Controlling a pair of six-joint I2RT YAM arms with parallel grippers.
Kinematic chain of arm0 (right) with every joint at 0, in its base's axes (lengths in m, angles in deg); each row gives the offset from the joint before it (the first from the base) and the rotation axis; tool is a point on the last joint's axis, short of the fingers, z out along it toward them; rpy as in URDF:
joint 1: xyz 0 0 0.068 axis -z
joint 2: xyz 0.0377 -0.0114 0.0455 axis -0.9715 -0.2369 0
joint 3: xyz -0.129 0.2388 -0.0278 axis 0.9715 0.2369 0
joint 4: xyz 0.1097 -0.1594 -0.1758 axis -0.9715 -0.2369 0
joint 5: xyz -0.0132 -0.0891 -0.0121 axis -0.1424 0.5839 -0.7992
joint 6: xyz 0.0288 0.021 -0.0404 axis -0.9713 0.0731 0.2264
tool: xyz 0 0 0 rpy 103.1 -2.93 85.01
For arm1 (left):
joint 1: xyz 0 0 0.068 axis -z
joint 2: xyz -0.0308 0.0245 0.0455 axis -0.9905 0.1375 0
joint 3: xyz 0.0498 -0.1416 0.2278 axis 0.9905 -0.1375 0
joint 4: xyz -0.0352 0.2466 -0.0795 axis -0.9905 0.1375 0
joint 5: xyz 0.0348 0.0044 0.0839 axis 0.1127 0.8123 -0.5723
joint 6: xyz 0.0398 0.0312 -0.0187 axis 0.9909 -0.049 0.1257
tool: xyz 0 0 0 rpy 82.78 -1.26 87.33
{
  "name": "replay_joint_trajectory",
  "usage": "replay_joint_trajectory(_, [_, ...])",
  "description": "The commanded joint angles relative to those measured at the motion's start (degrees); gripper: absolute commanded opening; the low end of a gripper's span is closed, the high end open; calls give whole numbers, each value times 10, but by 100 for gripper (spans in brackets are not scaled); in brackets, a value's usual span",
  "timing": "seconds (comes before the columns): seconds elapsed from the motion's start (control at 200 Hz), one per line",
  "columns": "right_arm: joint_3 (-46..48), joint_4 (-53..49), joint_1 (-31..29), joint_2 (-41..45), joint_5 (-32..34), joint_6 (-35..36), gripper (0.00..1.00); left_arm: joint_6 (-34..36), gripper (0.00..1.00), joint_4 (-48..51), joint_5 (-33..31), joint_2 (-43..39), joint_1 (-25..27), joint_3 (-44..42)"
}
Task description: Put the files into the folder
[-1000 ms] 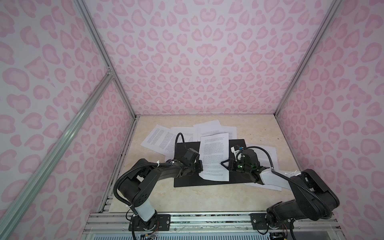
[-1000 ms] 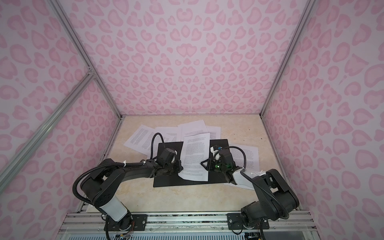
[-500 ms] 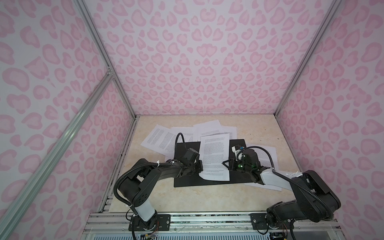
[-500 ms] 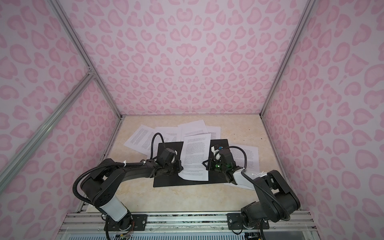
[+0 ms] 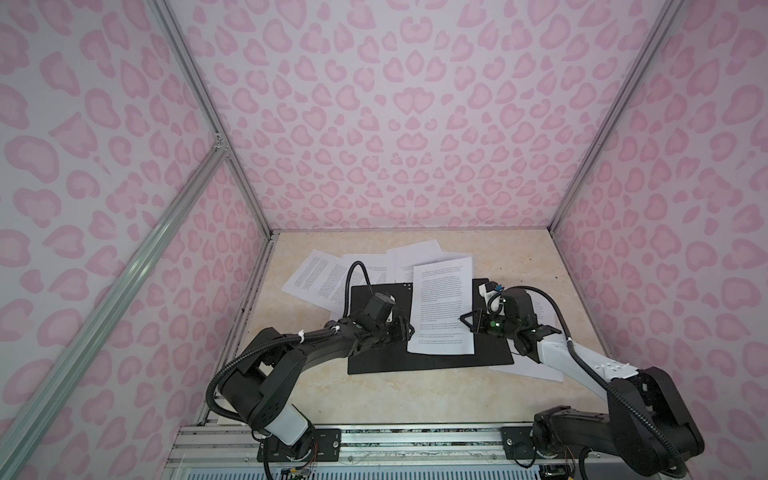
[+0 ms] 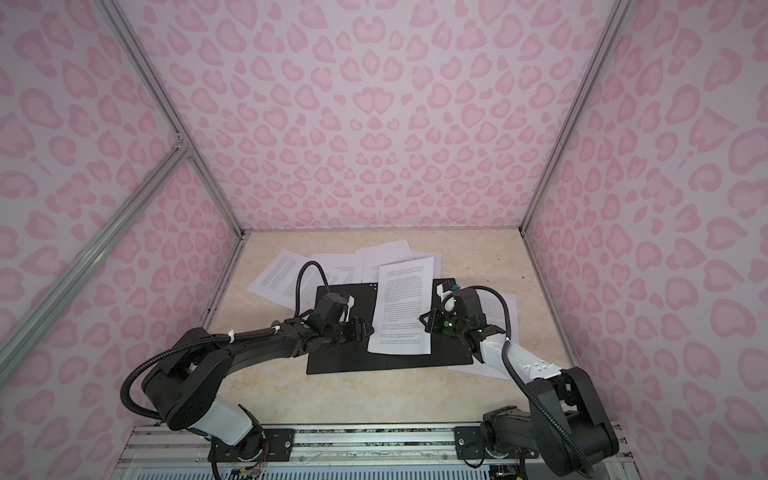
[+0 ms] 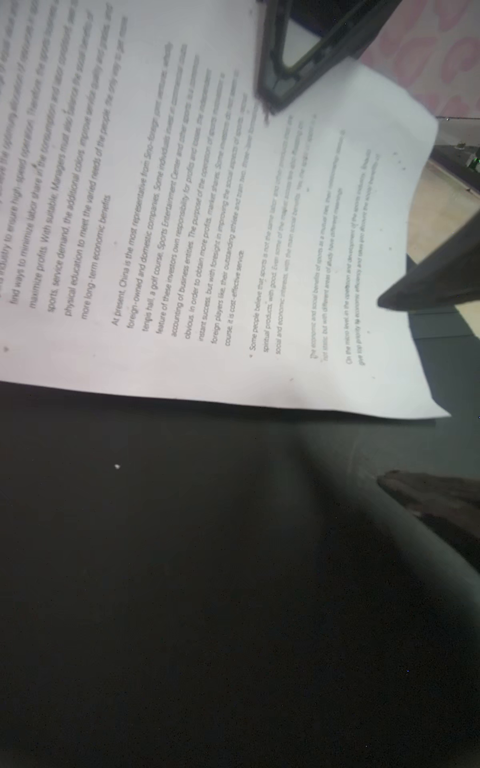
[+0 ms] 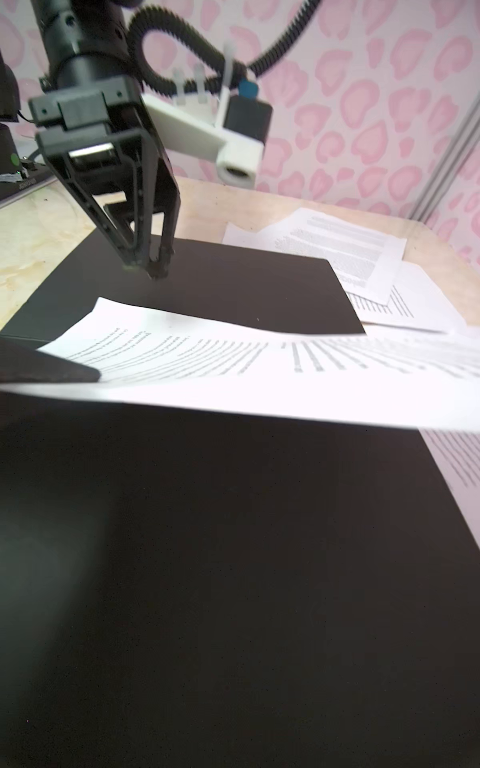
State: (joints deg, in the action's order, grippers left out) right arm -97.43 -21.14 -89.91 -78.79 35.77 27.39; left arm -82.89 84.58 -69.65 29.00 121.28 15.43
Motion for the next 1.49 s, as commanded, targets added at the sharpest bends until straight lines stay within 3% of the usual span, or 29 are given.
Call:
replay_joint_trajectory(0.0, [-34, -170, 30, 2, 48, 73, 0, 16, 72, 18, -29, -26, 0, -7])
replay_joint_trajectory(0.085, [-70, -249, 36, -11, 137, 95, 0, 16, 73, 19, -29, -28, -1, -7])
replay_joint_trajectory(0.215, [-107, -288, 32, -41, 218, 100, 0, 13, 73, 16, -16, -14, -2, -3])
replay_joint_trajectory(0.4, [-150, -324, 35, -73, 285, 98, 0, 10, 73, 10, 0, -2, -5, -2])
replay_joint_trajectory(0.715, [-165, -324, 95, -84, 239, 106, 0, 7, 73, 7, 14, 3, -7, -1])
replay_joint_trajectory(0.94, [-157, -302, 84, -101, 183, 115, 0, 8, 72, 7, 17, 7, -7, 0])
replay_joint_trajectory(1.34, [-154, -300, 78, -102, 158, 115, 0, 9, 71, 8, 20, 22, -9, 5])
replay_joint_trajectory(1.49, [-148, -294, 77, -77, 120, 106, 0, 8, 70, 6, 27, 31, -9, 8])
